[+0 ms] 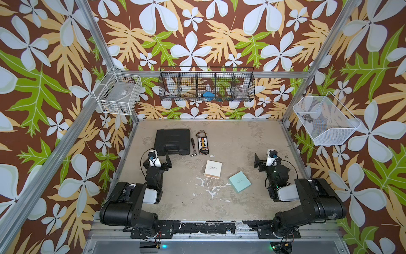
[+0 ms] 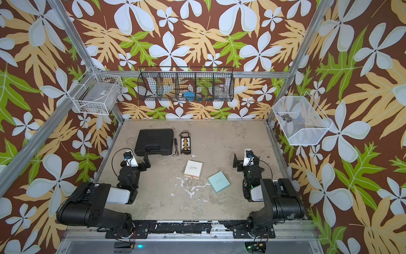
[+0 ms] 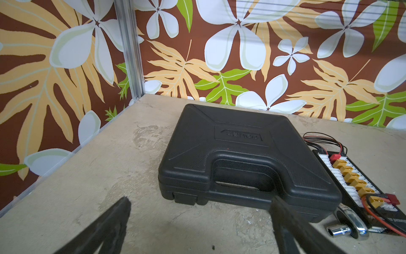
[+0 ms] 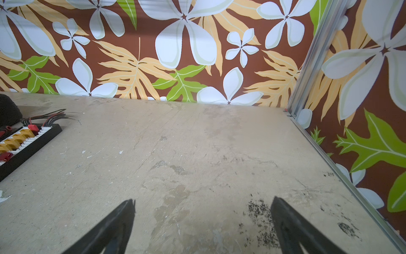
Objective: Take out the earrings from the drawer-style jewelry box
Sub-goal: Move the jewelry box to the center of the board.
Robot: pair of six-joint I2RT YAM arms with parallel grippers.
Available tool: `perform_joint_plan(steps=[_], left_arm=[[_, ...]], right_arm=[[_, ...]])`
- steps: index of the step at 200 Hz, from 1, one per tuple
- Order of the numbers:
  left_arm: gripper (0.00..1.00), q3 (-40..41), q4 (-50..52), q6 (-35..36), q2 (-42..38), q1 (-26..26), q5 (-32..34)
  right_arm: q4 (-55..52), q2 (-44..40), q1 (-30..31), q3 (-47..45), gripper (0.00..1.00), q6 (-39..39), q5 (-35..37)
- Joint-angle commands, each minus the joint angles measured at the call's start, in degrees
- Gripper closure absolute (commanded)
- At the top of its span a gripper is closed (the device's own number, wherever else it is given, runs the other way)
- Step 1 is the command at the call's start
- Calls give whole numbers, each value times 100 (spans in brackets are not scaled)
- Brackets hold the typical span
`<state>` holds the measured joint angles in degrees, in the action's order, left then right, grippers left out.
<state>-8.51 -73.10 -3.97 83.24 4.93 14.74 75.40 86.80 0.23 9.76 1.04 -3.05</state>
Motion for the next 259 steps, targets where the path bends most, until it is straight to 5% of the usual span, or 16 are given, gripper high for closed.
perform_joint_plan(steps=[1, 73, 100, 119, 130, 146, 162, 172, 182, 201, 226, 259], left_arm=[[0, -1, -200, 72, 18, -1, -20], [0, 1, -241, 98, 42, -1, -9], [0, 115, -293, 104, -171, -1, -39], [0, 327, -73, 186, -982, 29, -26], [0, 329, 514, 221, -1800, 279, 576], [0, -284, 2224, -510, -2988, 324, 1273], [0, -1057, 3275, -1637, -3232, 307, 1859], [0, -1644, 4558, -2633, -3376, 299, 1965], [0, -2151, 5989, -4357, -3472, 258, 2375], [0, -2051, 5560, -4457, -3555, -114, 981], [0, -2718, 6565, -4718, -3010, -116, 9], [0, -2938, 7221, -5039, -2660, 542, -447]], right_arm=[[159, -14, -1, 0, 0, -30, -36], [154, -93, 0, -1, 0, 9, 44], [-2234, -1177, 184, 934, 0, 67, 695], [-2815, -1667, 228, 1715, 0, 516, 572], [-3034, -1954, 363, 2276, 0, 749, 821], [-4020, -2098, 373, 3047, 0, 2499, 1586], [-5645, -2162, 328, 3454, 0, 4483, 2175], [-5218, -2164, 46, 3182, 0, 4831, 1169], [-4670, -2067, -214, 2916, 0, 5319, 133], [-5961, -1900, -47, 3413, 0, 5293, -33], [-7438, -1712, 399, 3896, 0, 5013, 215], [-8870, -1411, 1104, 4279, 0, 4583, 307]])
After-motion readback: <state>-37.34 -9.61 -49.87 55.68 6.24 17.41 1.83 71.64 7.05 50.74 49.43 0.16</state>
